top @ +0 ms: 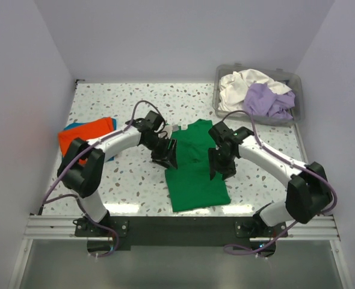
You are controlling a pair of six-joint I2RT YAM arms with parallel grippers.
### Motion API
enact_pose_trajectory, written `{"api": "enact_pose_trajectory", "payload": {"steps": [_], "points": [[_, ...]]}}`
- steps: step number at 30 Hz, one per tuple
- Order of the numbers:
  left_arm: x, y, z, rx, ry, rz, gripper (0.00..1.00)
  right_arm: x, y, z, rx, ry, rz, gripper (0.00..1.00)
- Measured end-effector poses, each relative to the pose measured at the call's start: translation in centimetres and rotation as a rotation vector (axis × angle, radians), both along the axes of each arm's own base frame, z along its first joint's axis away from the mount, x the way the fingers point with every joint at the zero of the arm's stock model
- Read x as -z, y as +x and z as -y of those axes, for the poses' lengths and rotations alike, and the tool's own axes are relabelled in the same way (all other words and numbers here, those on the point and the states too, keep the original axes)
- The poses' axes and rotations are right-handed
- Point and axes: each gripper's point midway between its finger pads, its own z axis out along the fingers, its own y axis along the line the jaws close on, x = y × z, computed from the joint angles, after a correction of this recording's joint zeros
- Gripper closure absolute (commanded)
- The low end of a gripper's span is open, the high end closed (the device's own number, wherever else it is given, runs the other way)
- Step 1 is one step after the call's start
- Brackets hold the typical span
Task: Fold and stack the t-shirts
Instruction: Fold the tshirt
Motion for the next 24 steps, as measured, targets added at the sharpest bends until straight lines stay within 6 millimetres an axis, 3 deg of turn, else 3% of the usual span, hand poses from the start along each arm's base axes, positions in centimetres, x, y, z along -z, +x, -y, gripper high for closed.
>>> {"api": "enact_pose_trajectory", "payload": {"steps": [4, 8, 10, 18, 24], "points": [[2.5, 4.3, 0.0, -0.090, -0.004, 0.039, 0.47, 3.2, 2.7, -1.4, -0.023, 0.001, 0.003, 0.51], [5.3, 6.8, -0.7, -0.153, 0.006, 0.034, 0.47, 6.5, 4.4, -2.3, -0.060, -0.009, -0.020, 0.52], [5.8, 7.4, -0.7, -0.178, -0.016, 0.006, 0.47, 7.9, 4.9, -2.8, -0.083, -0.011, -0.054, 0.52], [5.5, 12.0, -0.8, -0.229, -0.061, 0.061, 0.47, 7.6, 7.8, -6.4, -0.121, 0.089, -0.072, 0.52], [5.2, 15.8, -0.8, -0.255, -0.046, 0.132, 0.45, 7.1, 8.9, -7.3, -0.134, 0.120, -0.040, 0.45]]}}
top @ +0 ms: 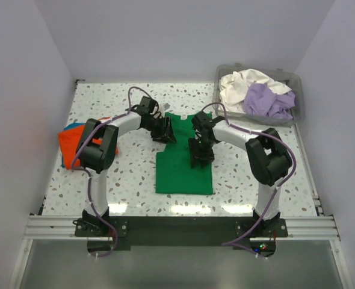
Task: Fold and stack the t-shirts
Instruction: Fold the tshirt
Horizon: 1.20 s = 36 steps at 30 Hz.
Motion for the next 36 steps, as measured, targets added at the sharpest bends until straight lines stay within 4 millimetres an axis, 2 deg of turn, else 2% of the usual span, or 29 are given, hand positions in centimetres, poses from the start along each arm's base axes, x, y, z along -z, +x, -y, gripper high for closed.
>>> {"api": "enact_pose_trajectory", "payload": {"steps": [6, 10, 13, 16, 18, 26, 36], "points": [[-0.6, 1.9, -0.5, -0.019, 0.050, 0.074, 0.43, -1.3, 1.9, 0.2, 0.017, 0.005, 0.061, 0.41], [-2.2, 2.3, -1.3, -0.032, 0.071, 0.139, 0.43, -2.9, 4.1, 2.0, 0.080, 0.018, 0.114, 0.43], [-3.7, 1.5, -2.2, -0.035, 0.073, 0.178, 0.43, -3.4, 5.8, 3.3, 0.119, 0.024, 0.141, 0.44], [-4.3, 0.3, -3.3, -0.035, 0.079, 0.201, 0.42, -3.4, 6.6, 4.1, 0.135, 0.021, 0.149, 0.45], [-3.9, -0.5, -3.9, -0.033, 0.087, 0.193, 0.42, -3.1, 6.8, 4.0, 0.127, 0.019, 0.148, 0.46], [-0.1, -3.9, -5.7, -0.027, 0.152, 0.097, 0.42, -1.5, 6.5, 3.8, 0.106, 0.002, 0.120, 0.47], [0.3, -4.2, -5.7, -0.027, 0.144, 0.100, 0.43, -0.3, 5.8, 4.6, 0.109, -0.031, 0.108, 0.48]]}}
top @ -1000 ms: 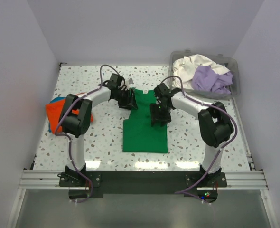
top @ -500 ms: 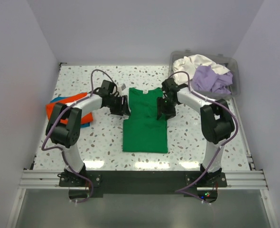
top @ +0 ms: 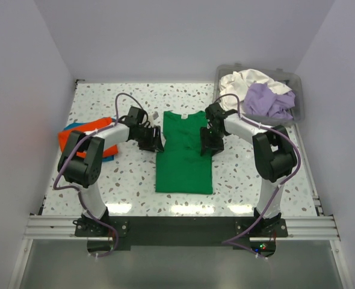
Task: Fold and stack the t-shirts
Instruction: Fold the tshirt
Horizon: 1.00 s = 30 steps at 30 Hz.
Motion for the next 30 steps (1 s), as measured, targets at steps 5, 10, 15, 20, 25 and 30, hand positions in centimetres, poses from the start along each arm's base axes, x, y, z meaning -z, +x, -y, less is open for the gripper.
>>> {"api": "enact_pose_trajectory", "payload": {"steps": [5, 10, 15, 20, 25, 30], "points": [[0.1, 0.0, 0.0, 0.000, -0.005, 0.004, 0.45, 0.3, -0.2, 0.1, -0.003, -0.003, -0.004, 0.55], [0.2, -0.4, 0.2, 0.000, -0.026, 0.001, 0.51, 0.5, -0.3, 0.2, -0.006, -0.004, -0.004, 0.65], [0.4, -1.2, 0.4, -0.003, -0.048, -0.022, 0.63, 0.5, -0.3, 0.2, -0.007, -0.005, -0.005, 0.68], [0.8, -2.3, 0.6, -0.011, -0.072, -0.064, 0.88, 0.5, -0.5, 0.3, -0.009, -0.008, -0.011, 0.82], [0.6, -2.6, 0.8, -0.013, -0.091, -0.073, 1.00, 0.4, -0.7, 0.2, -0.015, -0.005, -0.019, 1.00], [-1.2, -2.2, 1.1, -0.020, -0.116, -0.034, 1.00, -0.3, -0.9, 0.3, -0.012, -0.001, -0.012, 1.00]]}}
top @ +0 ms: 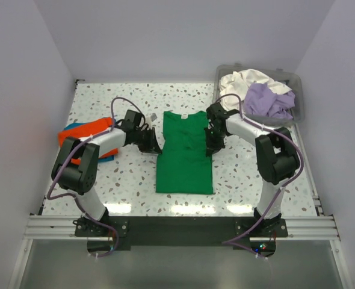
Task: Fold and stack the t-shirts
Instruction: Fold the tshirt
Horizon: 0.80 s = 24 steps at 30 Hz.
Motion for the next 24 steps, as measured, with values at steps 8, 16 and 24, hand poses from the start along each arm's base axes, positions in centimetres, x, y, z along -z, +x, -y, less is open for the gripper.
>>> {"api": "enact_pose_trajectory", "payload": {"steps": [8, 16, 24], "points": [[-2.6, 0.3, 0.5, 0.009, -0.040, 0.062, 1.00, -3.9, -0.2, 0.1, 0.004, 0.030, 0.064, 1.00], [-2.9, 0.4, 1.1, 0.027, -0.050, 0.070, 1.00, -5.3, -0.9, 0.5, 0.009, 0.027, 0.069, 1.00], [-2.7, 1.2, 1.9, 0.043, -0.065, 0.077, 1.00, -6.3, -1.1, 0.9, 0.022, 0.019, 0.095, 1.00]]}}
